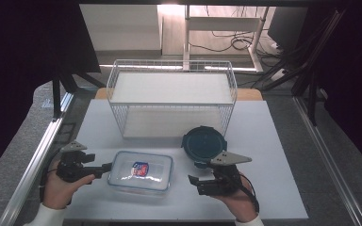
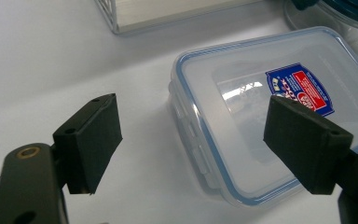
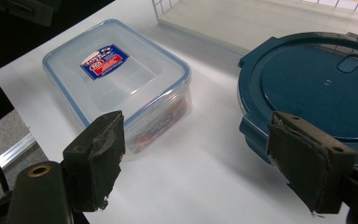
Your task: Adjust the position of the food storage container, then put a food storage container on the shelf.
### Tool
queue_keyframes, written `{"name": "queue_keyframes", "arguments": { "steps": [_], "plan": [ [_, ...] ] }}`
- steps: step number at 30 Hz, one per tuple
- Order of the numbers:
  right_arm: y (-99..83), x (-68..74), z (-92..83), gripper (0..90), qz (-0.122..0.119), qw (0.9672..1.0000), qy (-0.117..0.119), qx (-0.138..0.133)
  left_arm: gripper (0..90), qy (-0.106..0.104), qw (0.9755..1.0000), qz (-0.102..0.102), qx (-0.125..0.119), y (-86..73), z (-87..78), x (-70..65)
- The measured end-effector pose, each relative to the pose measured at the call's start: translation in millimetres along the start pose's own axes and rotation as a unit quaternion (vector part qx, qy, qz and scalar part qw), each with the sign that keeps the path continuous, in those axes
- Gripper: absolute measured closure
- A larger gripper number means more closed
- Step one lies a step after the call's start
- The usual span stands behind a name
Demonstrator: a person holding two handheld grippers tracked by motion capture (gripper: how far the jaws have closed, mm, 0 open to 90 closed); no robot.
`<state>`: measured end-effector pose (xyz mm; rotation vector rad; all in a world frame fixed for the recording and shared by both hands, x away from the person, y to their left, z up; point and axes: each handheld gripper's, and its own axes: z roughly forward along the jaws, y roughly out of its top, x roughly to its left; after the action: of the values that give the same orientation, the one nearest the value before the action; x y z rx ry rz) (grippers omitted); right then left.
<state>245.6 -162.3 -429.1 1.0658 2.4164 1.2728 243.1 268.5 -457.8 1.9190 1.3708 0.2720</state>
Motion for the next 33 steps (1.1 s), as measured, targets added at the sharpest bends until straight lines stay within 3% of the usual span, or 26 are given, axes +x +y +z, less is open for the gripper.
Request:
{"name": "queue_keyframes", "arguments": {
  "steps": [4,9,10,13,16,22,25,26,29,30,31,33],
  "plan": [
    [-0.7,-1.7,1.3,18.2,0.006,1.0000,0.003,-0.002,13.0,0.011,0.9999,-0.010,0.006,-0.1,1.0,0.1],
    [-0.6,-0.6,2.8,16.2,0.018,0.9998,0.006,-0.004,10.1,0.010,0.9998,-0.014,0.006,0.0,0.8,-0.6],
    [0.4,0.5,3.1,16.0,0.037,0.9992,0.012,-0.009,8.6,0.006,0.9998,-0.017,0.005,-0.1,0.4,-0.3],
    [0.7,2.2,4.5,16.4,0.053,0.9983,0.019,-0.014,7.4,0.000,0.9996,-0.027,0.006,-0.5,-0.7,1.2],
    [-0.5,5.6,8.1,16.9,0.066,0.9976,0.002,-0.022,5.2,0.002,0.9994,-0.033,0.008,-0.9,-1.9,0.4],
    [-3.1,15.0,21.3,16.2,0.082,0.9964,0.021,-0.011,4.8,-0.037,0.9978,-0.054,-0.002,-1.7,-4.1,1.4],
    [-4.8,23.6,33.3,14.5,0.109,0.9929,0.046,-0.003,4.3,-0.054,0.9966,-0.062,0.001,0.1,-1.3,-0.8],
    [-5.2,33.0,43.6,13.4,0.113,0.9919,0.057,0.008,4.2,-0.064,0.9960,-0.061,0.005,0.9,2.6,-3.1],
    [-4.7,43.1,58.0,12.4,0.122,0.9898,0.069,0.024,4.1,-0.076,0.9949,-0.065,0.013,-0.4,8.1,-2.9],
    [-5.0,44.6,62.0,12.1,0.126,0.9892,0.070,0.029,4.1,-0.098,0.9916,-0.083,0.017,-3.1,14.9,0.9],
    [-5.0,44.6,62.0,12.1,0.126,0.9892,0.070,0.029,4.1,-0.098,0.9916,-0.083,0.017,-3.1,14.9,0.9],
    [-6.7,45.2,69.2,11.8,0.135,0.9877,0.070,0.037,4.2,-0.115,0.9883,-0.097,0.022,-5.9,21.8,5.0]
  ]
}}
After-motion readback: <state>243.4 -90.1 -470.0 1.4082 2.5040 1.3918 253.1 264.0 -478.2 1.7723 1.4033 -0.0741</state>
